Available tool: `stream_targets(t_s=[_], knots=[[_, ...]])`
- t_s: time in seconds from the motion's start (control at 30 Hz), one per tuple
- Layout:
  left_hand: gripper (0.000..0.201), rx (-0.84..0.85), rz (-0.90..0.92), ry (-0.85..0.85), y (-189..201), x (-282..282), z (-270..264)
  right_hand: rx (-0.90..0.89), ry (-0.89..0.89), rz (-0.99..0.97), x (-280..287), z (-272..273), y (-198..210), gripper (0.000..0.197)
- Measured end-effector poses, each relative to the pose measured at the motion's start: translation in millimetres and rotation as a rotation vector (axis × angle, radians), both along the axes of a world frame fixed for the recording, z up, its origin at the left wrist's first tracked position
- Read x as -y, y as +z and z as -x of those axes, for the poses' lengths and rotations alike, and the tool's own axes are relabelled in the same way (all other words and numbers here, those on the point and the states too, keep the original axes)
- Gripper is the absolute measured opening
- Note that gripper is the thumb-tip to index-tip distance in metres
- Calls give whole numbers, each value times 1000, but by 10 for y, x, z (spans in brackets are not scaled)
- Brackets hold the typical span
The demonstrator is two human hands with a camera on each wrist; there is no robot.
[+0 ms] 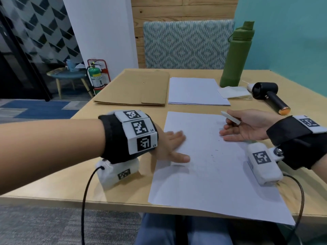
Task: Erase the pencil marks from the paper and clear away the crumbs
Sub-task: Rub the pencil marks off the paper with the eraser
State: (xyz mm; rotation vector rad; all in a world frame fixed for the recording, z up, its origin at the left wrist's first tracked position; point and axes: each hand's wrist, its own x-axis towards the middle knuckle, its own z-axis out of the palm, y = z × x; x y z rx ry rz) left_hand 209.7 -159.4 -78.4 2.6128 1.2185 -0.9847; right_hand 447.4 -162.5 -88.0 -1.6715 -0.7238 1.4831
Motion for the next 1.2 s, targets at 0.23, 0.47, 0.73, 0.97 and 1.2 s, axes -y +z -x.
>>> stream_targets(t_s=[0.23, 0.47, 0.73, 0.97, 1.2], knots=[[77, 43, -80, 6, 124, -144, 60, 10, 4, -2, 32, 19, 19, 39], [78, -81, -77, 77, 98, -261, 83, 17, 0, 12, 21, 27, 17, 40], [70, 55, 110, -145, 119, -71, 186, 13, 0, 8, 18, 28, 21, 39], [77, -53, -64, -114, 165, -84, 364, 15, -3, 3, 9, 9, 9, 39], [81, -112, 9, -20, 153, -83, 409, 23, -5, -21, 16, 17, 15, 34]])
